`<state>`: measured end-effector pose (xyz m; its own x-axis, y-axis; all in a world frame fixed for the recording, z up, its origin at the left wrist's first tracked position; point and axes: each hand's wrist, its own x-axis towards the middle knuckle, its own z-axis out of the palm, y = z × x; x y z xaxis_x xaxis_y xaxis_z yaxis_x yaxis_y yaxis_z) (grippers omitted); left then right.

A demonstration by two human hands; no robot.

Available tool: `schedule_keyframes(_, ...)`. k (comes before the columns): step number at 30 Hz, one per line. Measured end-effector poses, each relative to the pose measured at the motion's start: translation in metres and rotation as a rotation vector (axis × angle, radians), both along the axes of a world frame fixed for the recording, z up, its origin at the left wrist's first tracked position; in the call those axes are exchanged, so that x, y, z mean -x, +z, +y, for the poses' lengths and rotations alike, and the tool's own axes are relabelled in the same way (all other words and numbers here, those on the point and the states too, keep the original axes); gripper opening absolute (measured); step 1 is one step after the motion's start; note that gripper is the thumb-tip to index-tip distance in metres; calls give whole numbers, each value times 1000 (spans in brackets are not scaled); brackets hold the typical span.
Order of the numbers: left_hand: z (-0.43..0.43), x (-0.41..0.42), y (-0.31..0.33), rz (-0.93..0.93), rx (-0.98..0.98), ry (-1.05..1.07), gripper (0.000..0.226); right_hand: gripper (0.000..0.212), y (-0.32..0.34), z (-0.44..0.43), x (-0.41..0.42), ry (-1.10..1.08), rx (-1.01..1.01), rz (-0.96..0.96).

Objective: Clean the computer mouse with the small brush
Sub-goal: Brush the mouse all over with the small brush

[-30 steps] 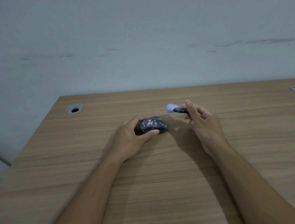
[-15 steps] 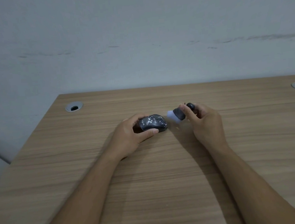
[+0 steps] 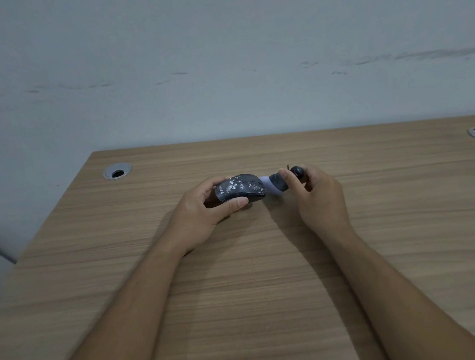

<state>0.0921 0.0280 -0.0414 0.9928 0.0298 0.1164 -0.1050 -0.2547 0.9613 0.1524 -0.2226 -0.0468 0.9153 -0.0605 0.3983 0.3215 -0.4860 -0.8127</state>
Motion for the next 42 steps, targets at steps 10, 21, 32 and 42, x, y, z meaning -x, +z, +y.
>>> schedule_keyframes(10,0,1,0,-18,-45,31,46,24,11,15,20,120,-31,-68)
schedule_keyframes(21,1,0,0,-13,-6,26,46,15,16,7,21,97,-78,-110)
schedule_keyframes(32,3,2,-1,-3,-6,40,47,24,10,0,13,29,15,-26)
schedule_keyframes(42,0,6,3,-19,-58,67,48,23,10,12,20,158,45,-5)
